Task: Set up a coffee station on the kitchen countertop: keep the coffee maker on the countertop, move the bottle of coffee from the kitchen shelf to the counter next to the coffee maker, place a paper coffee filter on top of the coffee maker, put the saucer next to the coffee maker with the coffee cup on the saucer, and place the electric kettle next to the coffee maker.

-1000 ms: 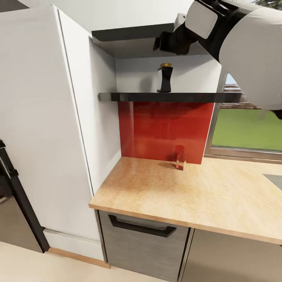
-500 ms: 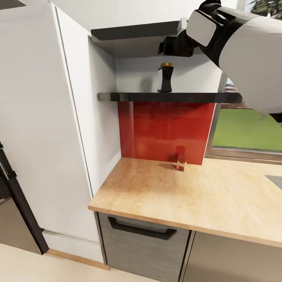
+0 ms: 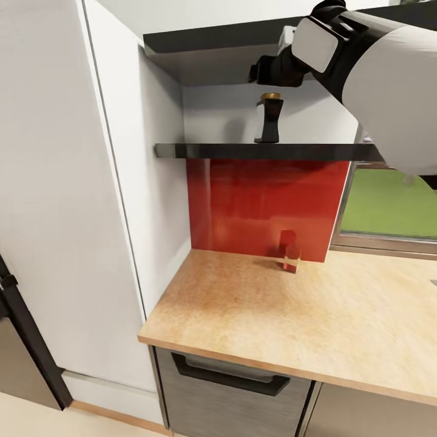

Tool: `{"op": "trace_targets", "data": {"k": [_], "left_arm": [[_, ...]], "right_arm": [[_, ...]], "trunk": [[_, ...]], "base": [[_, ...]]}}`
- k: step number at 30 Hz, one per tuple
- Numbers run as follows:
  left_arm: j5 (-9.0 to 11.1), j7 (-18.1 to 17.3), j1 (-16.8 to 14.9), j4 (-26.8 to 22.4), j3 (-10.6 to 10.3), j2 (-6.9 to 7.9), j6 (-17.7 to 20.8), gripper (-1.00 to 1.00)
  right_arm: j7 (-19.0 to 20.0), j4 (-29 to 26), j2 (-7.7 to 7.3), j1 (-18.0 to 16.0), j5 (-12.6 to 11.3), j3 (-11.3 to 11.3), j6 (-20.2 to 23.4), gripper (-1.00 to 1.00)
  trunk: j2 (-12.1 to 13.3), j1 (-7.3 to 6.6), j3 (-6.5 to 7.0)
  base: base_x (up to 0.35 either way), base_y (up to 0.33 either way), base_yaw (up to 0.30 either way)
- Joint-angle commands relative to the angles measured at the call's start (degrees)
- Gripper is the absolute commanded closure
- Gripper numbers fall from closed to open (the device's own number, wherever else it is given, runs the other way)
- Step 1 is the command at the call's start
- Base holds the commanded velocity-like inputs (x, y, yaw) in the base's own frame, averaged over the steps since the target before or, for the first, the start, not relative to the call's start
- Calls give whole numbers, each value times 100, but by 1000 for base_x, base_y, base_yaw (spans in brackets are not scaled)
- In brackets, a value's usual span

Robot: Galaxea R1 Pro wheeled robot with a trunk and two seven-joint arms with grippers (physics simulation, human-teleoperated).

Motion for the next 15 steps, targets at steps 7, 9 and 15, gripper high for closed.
{"op": "trace_targets", "data": {"k": [7,9,15], "left_arm": [[35,-60,1,7,44,-20,2,-100],[35,-60,1,11,44,-20,1,-100],[26,-60,-2,15,44,-30,2,-100]], "right_arm": [[-57,11,-16,-9,-18,-43,-15,-100],[-58,11,-42,-9,-18,-43,-16,-100],[-54,12,-182,-9,-18,-36,-17,-100]], "trunk": [[-6,2,-8],[-6,2,-8],[-6,2,-8]], "base": [[14,7,0],[2,1,0],[0,-2,0]]}}
